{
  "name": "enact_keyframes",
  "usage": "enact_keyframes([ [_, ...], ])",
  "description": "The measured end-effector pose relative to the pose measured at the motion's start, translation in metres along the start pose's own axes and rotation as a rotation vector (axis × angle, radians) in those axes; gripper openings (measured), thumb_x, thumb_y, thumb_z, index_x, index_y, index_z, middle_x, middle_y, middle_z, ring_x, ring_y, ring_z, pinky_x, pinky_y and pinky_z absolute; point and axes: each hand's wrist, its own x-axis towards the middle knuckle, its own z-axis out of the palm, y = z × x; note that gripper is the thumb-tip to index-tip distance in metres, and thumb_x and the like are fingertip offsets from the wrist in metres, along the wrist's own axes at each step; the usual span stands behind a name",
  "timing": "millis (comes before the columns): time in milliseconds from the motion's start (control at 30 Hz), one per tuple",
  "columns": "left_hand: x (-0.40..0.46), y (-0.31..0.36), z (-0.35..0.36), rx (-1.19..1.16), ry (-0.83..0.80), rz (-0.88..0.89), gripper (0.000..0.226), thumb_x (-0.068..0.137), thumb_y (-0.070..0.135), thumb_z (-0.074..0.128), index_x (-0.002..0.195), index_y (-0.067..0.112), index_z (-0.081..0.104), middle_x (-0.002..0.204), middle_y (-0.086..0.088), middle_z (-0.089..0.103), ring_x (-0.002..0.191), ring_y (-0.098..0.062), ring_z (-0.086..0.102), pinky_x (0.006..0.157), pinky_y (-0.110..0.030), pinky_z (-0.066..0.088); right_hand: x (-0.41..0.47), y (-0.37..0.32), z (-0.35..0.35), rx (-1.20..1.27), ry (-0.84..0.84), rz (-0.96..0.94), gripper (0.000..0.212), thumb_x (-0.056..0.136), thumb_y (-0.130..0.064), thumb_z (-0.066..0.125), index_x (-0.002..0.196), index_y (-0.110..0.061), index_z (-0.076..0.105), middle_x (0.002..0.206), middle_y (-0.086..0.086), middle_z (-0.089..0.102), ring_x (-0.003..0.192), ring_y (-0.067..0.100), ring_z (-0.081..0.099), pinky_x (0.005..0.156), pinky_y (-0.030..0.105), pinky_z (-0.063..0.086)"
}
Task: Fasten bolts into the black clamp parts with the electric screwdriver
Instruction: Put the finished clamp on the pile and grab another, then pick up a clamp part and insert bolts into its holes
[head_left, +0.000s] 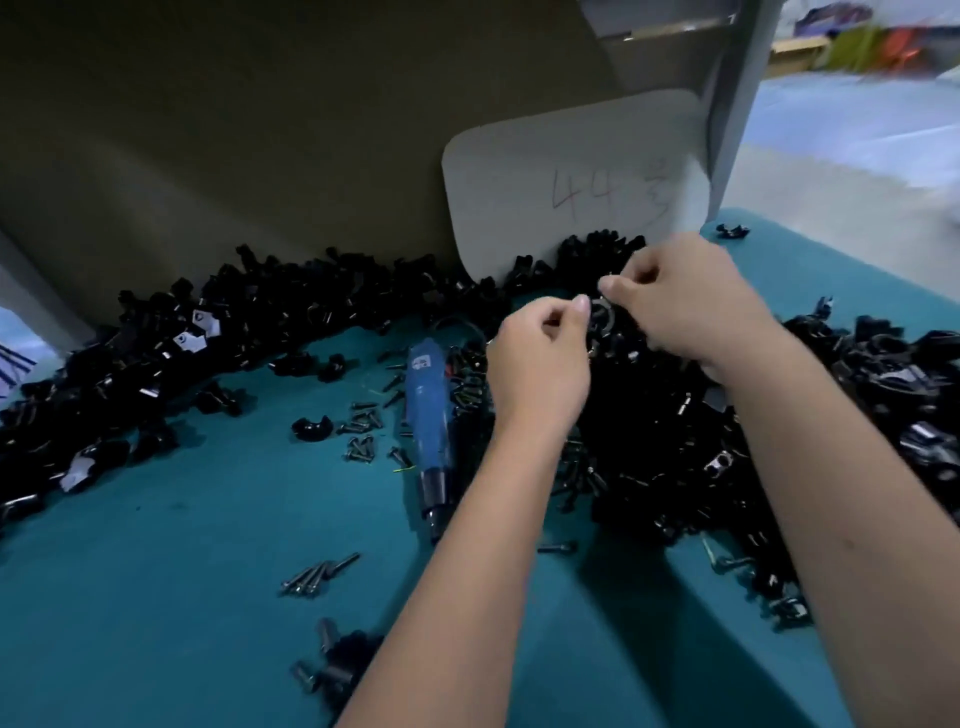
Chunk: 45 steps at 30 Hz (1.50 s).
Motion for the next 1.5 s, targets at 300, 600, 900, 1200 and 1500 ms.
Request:
enact_keyframes([
  [300, -0.007, 0.028, 0.080, 0.403, -0.192, 0.316, 0.029, 0.105, 0.035, 0.051, 0.104, 0.018, 0.075, 0.100, 0.000, 0.052, 0.102, -0.026, 0.054, 0.090, -0.040, 0.047, 0.035, 0.043, -0.076, -0.323, 0.019, 0.194, 0.030, 0.090, -0.033, 0.079, 0.091, -0.004, 0.075, 0.093, 0.022, 0.071, 0.089, 0.039, 0.065, 0.076, 0.039, 0.053],
  [600, 0.041, 0.005, 0.053, 0.380, 0.028, 0.141, 0.044, 0.103, 0.032, 0.050, 0.062, 0.017, 0.043, 0.076, -0.009, 0.063, 0.077, -0.032, 0.058, 0.068, -0.039, 0.040, 0.122, 0.024, -0.006, -0.561, -0.328, -0.061, 0.031, 0.095, -0.008, 0.056, 0.119, -0.013, 0.074, 0.120, 0.014, 0.073, 0.102, 0.033, 0.071, 0.090, 0.042, 0.060],
  [900, 0.079, -0.030, 0.034, 0.447, -0.022, -0.015, 0.054, 0.105, 0.031, 0.049, 0.053, 0.019, 0.038, 0.052, 0.001, 0.045, 0.054, -0.024, 0.047, 0.057, -0.035, 0.036, 0.160, 0.047, 0.058, -0.830, -0.650, -0.222, 0.051, 0.089, -0.007, 0.077, 0.137, -0.020, 0.065, 0.138, 0.009, 0.065, 0.126, 0.029, 0.060, 0.103, 0.034, 0.050],
  [1200, 0.084, -0.031, 0.009, 0.439, 0.006, 0.084, 0.051, 0.105, 0.027, 0.048, 0.055, 0.018, 0.039, 0.059, -0.001, 0.050, 0.062, -0.026, 0.053, 0.064, -0.039, 0.038, 0.176, 0.027, 0.056, -0.965, -0.574, -0.158, 0.046, 0.092, -0.048, 0.074, 0.073, -0.009, 0.059, 0.075, 0.004, 0.061, 0.083, 0.027, 0.058, 0.082, 0.033, 0.050],
  [1500, 0.088, -0.070, -0.089, 0.616, 0.268, -0.028, 0.029, 0.102, 0.025, 0.045, 0.083, 0.014, 0.063, 0.104, -0.016, 0.064, 0.105, -0.038, 0.055, 0.095, -0.048, 0.046, 0.173, -0.007, 0.073, -0.795, -0.485, 0.019, 0.061, 0.100, -0.047, 0.064, 0.059, -0.002, 0.059, 0.038, 0.008, 0.058, 0.044, 0.022, 0.061, 0.063, 0.031, 0.052],
])
